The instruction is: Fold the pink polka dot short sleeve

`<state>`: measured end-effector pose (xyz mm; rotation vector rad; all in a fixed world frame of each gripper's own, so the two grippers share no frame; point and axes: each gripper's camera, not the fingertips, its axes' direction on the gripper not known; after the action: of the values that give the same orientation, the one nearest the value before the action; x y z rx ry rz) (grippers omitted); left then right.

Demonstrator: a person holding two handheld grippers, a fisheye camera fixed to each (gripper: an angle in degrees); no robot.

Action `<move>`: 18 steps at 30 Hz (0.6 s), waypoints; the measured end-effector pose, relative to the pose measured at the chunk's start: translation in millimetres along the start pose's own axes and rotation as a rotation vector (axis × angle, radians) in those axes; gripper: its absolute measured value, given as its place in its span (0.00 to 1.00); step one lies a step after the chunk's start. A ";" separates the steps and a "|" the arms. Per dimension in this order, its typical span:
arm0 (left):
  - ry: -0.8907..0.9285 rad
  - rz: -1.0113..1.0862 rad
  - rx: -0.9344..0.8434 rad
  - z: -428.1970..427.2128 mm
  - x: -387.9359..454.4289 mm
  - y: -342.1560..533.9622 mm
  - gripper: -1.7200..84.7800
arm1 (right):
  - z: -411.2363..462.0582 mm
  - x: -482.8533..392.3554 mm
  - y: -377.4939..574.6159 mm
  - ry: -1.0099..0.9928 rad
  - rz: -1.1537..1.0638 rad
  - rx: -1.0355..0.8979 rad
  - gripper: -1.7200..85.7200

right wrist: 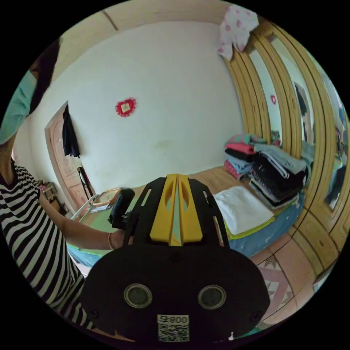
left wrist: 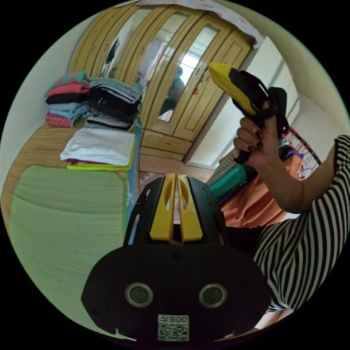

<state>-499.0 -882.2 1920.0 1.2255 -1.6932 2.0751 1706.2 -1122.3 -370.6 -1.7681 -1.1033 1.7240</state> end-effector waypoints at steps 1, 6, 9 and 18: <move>0.018 0.021 0.020 4.0 22.4 1.7 0.03 | -17.1 -8.8 0.1 0.008 -0.021 0.022 0.03; 0.142 0.116 0.032 41.0 98.6 -4.2 0.04 | -154.3 -78.3 16.6 0.059 -0.160 0.170 0.05; 0.203 0.167 0.035 68.4 139.8 -14.1 0.05 | -213.6 -108.7 35.0 0.154 -0.210 0.202 0.05; 0.331 0.366 0.013 154.6 254.7 -56.9 0.09 | -365.2 -153.5 66.1 0.386 -0.218 0.107 0.09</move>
<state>-554.3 -1085.9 2137.8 0.5564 -1.8453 2.3301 2089.1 -1200.7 -278.1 -1.7461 -0.9725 1.2249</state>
